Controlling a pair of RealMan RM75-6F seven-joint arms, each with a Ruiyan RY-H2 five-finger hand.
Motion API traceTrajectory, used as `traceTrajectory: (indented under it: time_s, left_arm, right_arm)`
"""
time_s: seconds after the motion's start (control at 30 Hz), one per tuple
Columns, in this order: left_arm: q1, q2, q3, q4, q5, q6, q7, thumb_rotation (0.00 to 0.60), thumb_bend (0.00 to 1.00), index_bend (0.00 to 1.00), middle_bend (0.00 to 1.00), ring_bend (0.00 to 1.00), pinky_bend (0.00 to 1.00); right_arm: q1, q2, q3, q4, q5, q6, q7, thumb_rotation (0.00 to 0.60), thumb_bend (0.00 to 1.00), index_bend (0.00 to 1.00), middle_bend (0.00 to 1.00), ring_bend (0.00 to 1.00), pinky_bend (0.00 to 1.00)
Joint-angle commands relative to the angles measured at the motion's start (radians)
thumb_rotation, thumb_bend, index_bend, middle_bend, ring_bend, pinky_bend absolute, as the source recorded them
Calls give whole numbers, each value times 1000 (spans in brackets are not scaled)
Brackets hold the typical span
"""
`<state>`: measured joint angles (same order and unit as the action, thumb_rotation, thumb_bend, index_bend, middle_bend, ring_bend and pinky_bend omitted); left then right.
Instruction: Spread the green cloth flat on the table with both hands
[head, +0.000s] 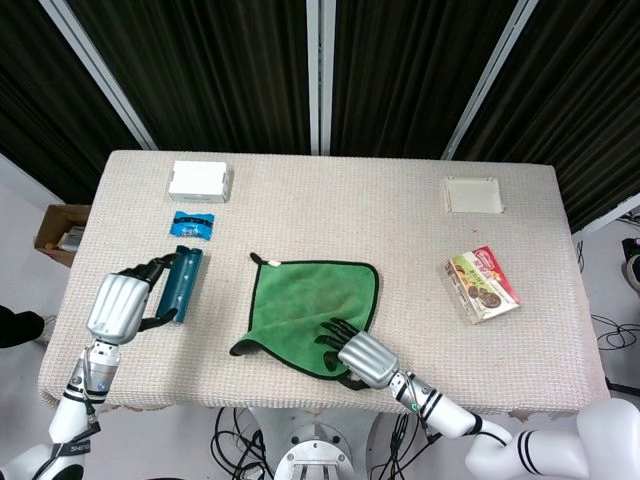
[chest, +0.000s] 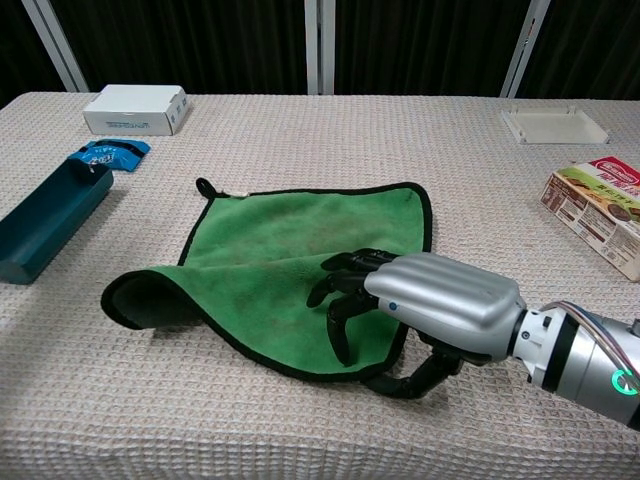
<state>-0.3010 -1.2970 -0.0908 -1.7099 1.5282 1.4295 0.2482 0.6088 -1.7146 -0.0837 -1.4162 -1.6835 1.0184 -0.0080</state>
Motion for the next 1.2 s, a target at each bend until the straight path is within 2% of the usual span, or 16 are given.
traceTrajectory:
  time_s: [0.03,0.2,0.4,0.57,1.03,1.1,1.17,1.2]
  left_arm:
    - [2,-1,-1,3,-1,2,-5,600,0,194,329,484,648]
    - [6,-2,-3,11,-2,9,-19,600,0,194,327,483,648]
    - [10,-1,3,13,9,12,-23,600,0,193,325,483,648]
    - [8,-3,7,9,14,6,-17,600,0,192,325,482,648]
    - [3,-11,12,8,8,-15,-8,600,0,191,324,482,648]
    - [3,-11,11,8,7,-15,-8,600,0,191,324,482,647]
    - [3,-9,7,9,4,-13,-7,600,0,190,323,481,646]
    - [4,-5,4,9,-1,-13,-7,600,0,189,323,477,644]
  right_arm:
    - [-3,-13,3,12,2,8,-1,600,374,613,199,0,0]
    - [-15,22,-21,-31,-4,18,-3,600,407,665,217,0,0]
    - [-27,157,-73,-166,-4,6,-42,600,407,671,217,0,0]
    - [-32,227,-96,-228,17,-21,-75,600,407,674,218,0,0]
    - [-29,263,-97,-257,59,-91,-149,600,408,665,217,0,0]
    - [-30,267,-97,-264,60,-93,-157,600,381,630,208,0,0]
    - [-33,273,-97,-275,53,-85,-161,600,293,513,183,0,0]
    - [-36,279,-95,-285,47,-74,-158,600,222,402,160,0,0]
